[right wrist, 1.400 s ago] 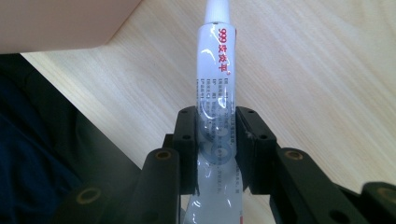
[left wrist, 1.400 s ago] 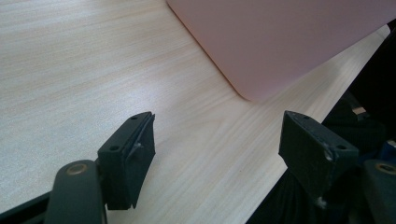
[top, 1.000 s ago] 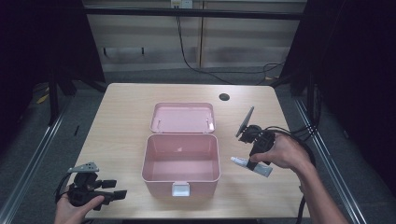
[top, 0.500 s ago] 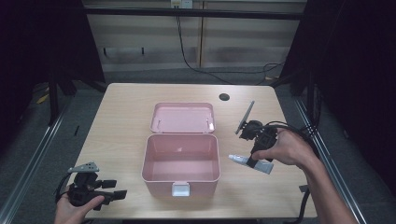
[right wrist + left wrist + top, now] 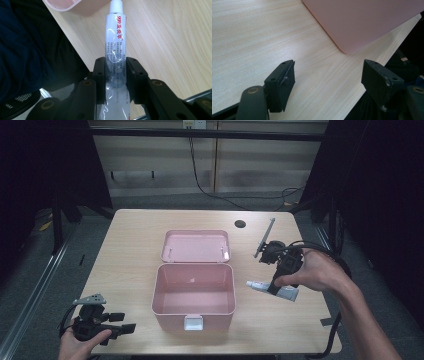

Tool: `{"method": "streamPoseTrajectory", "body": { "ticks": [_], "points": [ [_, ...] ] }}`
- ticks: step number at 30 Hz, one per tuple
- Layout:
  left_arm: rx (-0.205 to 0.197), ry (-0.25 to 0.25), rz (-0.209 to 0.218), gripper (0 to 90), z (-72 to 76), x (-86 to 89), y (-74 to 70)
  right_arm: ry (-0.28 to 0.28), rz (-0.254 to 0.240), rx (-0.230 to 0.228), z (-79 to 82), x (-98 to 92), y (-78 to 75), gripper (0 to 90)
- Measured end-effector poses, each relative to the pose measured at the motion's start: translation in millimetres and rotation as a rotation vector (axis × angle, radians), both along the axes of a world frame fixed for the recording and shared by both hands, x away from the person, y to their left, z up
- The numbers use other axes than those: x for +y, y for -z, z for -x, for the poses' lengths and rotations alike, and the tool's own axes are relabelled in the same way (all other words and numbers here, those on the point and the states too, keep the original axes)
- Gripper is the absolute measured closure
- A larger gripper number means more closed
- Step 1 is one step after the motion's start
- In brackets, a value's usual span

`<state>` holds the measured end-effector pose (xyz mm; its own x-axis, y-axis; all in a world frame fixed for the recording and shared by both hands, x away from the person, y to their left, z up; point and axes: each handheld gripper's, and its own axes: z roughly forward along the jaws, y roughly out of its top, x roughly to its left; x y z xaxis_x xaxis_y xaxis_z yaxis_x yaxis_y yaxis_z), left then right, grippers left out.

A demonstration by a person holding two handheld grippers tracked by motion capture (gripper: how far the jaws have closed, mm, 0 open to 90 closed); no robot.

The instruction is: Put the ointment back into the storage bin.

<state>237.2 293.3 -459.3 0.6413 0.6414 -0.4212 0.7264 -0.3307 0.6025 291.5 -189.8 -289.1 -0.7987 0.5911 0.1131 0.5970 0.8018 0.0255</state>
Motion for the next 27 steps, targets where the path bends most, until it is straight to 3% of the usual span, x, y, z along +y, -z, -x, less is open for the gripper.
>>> {"method": "streamPoseTrajectory", "body": {
  "ticks": [8,17,27],
  "points": [
    [-0.001,-0.003,0.003,26.8,0.4,-0.5,-0.1,-0.051,-0.014,-0.009,2.5,7.0,-14.1,71.4],
    [-0.004,-0.002,0.005,26.7,0.3,0.0,-0.2,-0.157,-0.068,-0.022,2.0,39.7,-24.6,71.4],
    [-0.007,0.001,0.005,26.7,0.4,0.6,-0.5,-0.237,-0.091,0.003,-7.3,77.5,-15.3,71.4]
  ]
}}
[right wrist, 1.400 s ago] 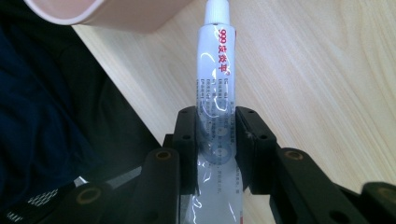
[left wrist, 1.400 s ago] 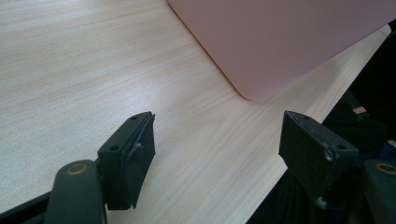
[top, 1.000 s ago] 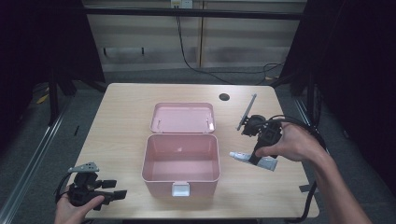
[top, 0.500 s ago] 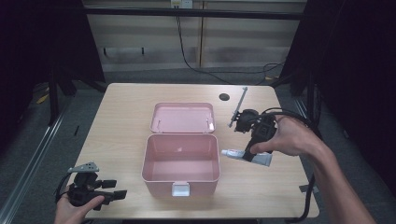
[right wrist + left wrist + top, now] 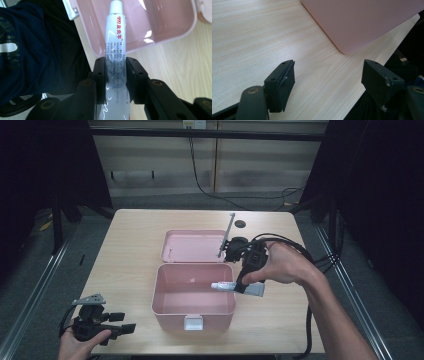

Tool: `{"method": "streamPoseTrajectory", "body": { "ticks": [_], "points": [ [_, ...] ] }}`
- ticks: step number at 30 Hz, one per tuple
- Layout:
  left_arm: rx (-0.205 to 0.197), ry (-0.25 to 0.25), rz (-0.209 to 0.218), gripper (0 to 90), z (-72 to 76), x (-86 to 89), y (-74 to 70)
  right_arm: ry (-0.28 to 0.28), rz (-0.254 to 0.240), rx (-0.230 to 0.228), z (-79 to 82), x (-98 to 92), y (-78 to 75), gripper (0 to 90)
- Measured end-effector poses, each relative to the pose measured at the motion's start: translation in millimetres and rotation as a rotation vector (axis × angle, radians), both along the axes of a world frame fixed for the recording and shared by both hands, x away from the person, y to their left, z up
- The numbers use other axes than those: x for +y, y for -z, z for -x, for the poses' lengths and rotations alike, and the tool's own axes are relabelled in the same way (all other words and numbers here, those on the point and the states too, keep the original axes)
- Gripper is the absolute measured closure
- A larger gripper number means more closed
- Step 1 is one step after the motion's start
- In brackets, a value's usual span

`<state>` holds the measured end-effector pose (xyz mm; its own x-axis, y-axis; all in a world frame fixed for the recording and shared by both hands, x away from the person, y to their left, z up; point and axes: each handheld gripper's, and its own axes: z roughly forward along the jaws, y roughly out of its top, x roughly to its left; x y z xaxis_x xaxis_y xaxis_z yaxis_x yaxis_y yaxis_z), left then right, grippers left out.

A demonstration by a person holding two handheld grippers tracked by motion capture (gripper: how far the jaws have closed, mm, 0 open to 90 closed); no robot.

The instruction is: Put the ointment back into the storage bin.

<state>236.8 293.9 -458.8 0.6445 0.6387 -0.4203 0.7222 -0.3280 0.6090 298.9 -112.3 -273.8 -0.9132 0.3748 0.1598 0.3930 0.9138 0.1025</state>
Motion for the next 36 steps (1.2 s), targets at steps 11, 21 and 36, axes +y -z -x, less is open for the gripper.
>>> {"method": "streamPoseTrajectory", "body": {
  "ticks": [11,21,36],
  "points": [
    [-0.004,0.004,-0.003,26.7,0.2,-0.2,-0.5,-0.076,-0.021,0.016,-6.9,25.5,17.1,71.3],
    [-0.007,0.005,-0.002,26.7,0.7,-0.3,-1.1,-0.133,-0.034,0.012,-4.3,50.1,32.3,71.4],
    [-0.004,0.004,-0.002,26.7,0.3,0.1,-0.7,-0.174,-0.037,0.034,-14.8,79.8,61.9,71.3]
  ]
}}
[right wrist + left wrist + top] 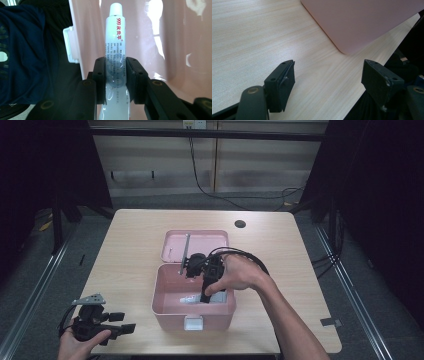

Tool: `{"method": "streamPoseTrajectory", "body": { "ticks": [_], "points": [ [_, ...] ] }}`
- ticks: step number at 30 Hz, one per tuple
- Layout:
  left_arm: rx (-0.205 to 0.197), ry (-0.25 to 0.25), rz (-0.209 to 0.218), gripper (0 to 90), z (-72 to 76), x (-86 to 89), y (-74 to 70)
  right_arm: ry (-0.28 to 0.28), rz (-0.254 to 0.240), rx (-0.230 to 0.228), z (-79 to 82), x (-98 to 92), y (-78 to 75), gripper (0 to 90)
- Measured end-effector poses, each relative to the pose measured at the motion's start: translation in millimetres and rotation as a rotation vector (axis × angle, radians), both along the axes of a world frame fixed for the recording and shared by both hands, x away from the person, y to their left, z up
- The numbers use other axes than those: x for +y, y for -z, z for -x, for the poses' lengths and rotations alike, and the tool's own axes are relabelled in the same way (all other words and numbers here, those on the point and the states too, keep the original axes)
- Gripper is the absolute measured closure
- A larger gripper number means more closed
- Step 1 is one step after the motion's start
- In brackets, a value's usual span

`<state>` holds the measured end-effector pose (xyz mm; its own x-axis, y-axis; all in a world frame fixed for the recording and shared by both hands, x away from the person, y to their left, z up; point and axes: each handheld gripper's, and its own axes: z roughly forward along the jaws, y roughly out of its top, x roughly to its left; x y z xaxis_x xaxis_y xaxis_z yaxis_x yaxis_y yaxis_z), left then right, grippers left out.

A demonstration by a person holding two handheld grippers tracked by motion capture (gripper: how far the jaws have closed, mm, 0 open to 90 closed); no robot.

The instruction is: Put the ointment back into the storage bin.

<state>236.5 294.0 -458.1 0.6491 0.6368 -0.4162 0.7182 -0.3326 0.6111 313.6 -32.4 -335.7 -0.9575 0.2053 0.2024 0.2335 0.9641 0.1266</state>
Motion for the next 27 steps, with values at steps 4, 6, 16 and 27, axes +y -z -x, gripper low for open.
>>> {"method": "streamPoseTrajectory", "body": {
  "ticks": [4,6,16,27],
  "points": [
    [0.0,0.0,0.0,26.7,0.0,-0.1,0.1,-0.005,0.019,0.006,-3.2,7.0,8.2,71.3],
    [0.001,0.0,-0.002,26.7,-0.2,0.0,0.2,-0.017,0.017,0.015,-4.1,10.1,13.4,71.4],
    [0.001,-0.006,0.001,26.7,-0.2,0.1,0.3,-0.026,0.037,0.044,-6.9,20.9,35.2,71.3],
    [0.006,-0.001,-0.003,26.7,-0.8,0.6,0.6,-0.025,0.063,0.07,-7.1,26.5,57.2,71.4]
  ]
}}
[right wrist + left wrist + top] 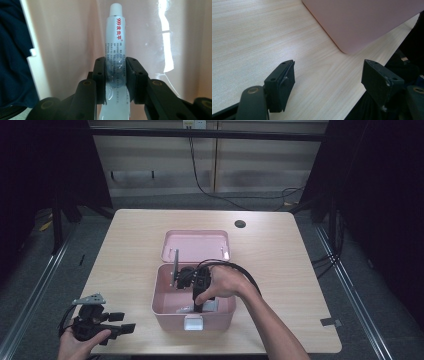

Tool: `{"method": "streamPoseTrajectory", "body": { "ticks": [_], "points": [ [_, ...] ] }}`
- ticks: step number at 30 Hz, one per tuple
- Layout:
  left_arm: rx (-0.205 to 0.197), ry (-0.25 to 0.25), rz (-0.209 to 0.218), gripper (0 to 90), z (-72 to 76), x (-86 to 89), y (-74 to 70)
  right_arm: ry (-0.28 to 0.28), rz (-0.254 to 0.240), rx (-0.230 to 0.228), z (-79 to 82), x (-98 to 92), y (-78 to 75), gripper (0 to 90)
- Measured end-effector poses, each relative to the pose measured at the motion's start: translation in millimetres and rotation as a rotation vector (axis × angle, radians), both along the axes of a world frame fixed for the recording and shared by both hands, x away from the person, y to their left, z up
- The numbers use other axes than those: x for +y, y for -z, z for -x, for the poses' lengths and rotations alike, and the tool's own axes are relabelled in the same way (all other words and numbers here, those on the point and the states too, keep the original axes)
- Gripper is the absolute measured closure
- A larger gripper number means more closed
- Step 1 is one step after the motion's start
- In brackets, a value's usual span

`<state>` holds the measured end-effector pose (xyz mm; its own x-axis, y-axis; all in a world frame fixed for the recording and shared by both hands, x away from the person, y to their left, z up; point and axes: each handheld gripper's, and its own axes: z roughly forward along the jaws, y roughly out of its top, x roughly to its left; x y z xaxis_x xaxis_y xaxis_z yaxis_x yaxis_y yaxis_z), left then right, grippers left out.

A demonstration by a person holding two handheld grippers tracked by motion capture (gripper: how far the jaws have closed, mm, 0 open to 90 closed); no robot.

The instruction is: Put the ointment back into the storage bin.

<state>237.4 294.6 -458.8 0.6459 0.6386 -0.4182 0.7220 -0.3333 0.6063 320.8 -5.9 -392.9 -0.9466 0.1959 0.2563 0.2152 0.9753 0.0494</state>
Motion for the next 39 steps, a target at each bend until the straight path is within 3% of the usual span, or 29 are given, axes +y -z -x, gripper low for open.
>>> {"method": "streamPoseTrajectory", "body": {
  "ticks": [17,39],
  "points": [
    [0.002,0.003,0.003,26.8,0.0,-0.2,0.0,-0.042,0.002,0.052,-0.6,11.3,22.4,71.3],
    [0.0,-0.003,0.004,26.8,0.4,-1.0,0.1,-0.044,-0.009,0.069,-2.5,12.4,44.7,71.1]
  ]
}}
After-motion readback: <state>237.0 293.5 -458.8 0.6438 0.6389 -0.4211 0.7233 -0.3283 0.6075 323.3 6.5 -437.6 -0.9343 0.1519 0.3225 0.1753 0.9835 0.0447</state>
